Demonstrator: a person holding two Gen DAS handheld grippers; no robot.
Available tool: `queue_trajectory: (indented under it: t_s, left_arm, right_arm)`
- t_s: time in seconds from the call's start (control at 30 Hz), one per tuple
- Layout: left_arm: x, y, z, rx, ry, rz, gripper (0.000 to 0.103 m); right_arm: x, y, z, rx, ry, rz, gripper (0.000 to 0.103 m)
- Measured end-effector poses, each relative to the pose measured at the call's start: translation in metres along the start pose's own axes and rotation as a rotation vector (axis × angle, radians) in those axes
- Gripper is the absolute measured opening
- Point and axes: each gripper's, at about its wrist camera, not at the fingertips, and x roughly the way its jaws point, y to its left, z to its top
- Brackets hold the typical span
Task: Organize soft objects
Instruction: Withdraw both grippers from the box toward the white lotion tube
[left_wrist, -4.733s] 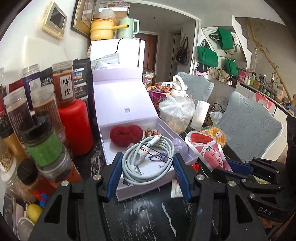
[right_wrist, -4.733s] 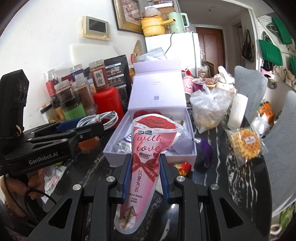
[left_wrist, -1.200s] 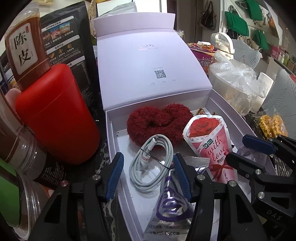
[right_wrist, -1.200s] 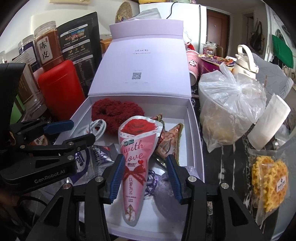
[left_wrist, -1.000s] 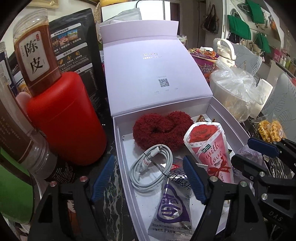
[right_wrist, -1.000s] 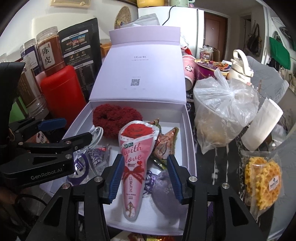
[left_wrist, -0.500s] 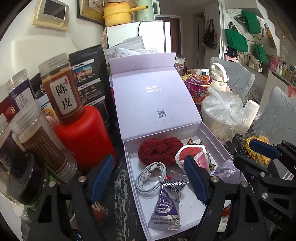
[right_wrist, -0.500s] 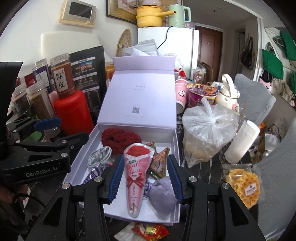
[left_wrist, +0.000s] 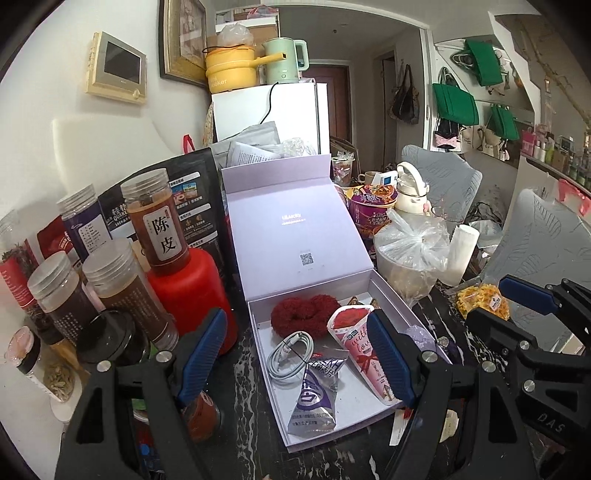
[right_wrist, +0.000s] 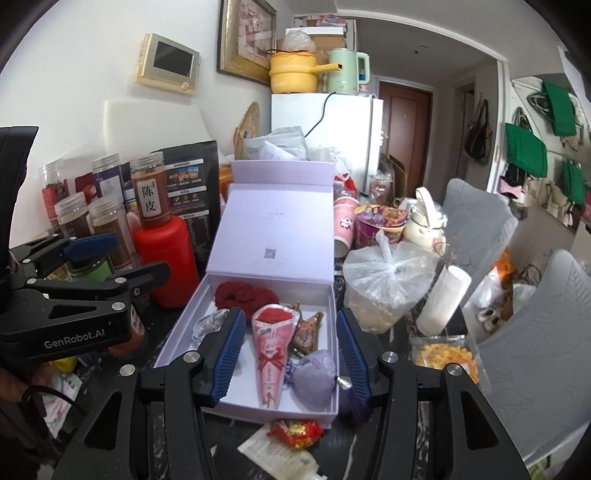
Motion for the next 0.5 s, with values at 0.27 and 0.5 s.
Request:
queue_trajectory:
  t_s: [0.27, 0.5]
  left_arm:
    - [-0.032, -0.007, -0.01, 0.011, -0.023, -0.029, 0.079]
    - [-0.05, -0.016, -0.026, 0.027, -0.021, -0.044, 0.079]
  right_arm:
    - [-0.041, 0.002, -0.01, -0.001, -0.044, -0.025, 0.062]
    - [-0.065, 0.002, -0.027, 0.015, -0.05, -0.051, 0.066]
